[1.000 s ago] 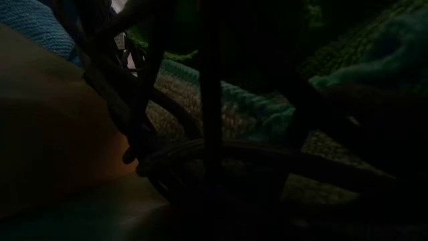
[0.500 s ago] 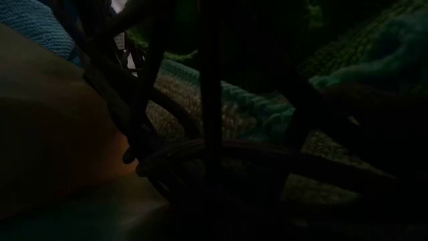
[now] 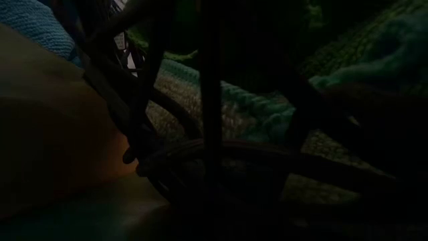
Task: Sort microfiber towel by color & place in baskets
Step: Put the green microfiber towel into the black wire basket
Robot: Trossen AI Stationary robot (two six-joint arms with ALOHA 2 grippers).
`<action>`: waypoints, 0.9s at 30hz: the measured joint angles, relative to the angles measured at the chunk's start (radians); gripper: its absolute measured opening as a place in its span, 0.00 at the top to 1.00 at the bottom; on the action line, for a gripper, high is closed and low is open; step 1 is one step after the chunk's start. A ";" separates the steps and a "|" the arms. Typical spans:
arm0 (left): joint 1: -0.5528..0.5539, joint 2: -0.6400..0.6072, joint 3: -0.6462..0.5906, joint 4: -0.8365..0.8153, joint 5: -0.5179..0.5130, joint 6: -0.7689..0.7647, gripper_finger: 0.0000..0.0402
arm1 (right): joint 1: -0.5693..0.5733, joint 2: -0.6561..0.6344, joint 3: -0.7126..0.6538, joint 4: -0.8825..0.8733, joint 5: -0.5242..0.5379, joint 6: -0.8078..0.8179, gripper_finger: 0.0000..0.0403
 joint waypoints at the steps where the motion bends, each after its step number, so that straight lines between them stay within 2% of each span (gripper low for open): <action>1: -0.003 -0.026 0.000 0.012 0.005 -0.011 1.00 | 0.000 0.000 0.000 0.007 0.001 0.000 0.45; 7: -0.024 -0.180 0.000 0.186 0.033 -0.025 1.00 | 0.000 0.003 0.002 0.047 0.010 0.000 0.45; 15: -0.088 -0.314 0.000 0.549 0.058 -0.070 1.00 | 0.000 0.003 0.002 0.075 0.011 0.000 0.45; 18: -0.123 -0.336 0.000 0.685 0.112 -0.073 1.00 | 0.000 0.003 0.002 0.084 0.011 0.000 0.45; 23: -0.206 -0.346 0.000 0.847 0.181 -0.103 1.00 | 0.000 0.003 0.002 0.242 0.076 -0.001 0.45; 27: -0.289 -0.342 0.000 0.863 0.180 -0.103 1.00 | 0.000 0.003 0.002 0.456 0.176 -0.001 0.45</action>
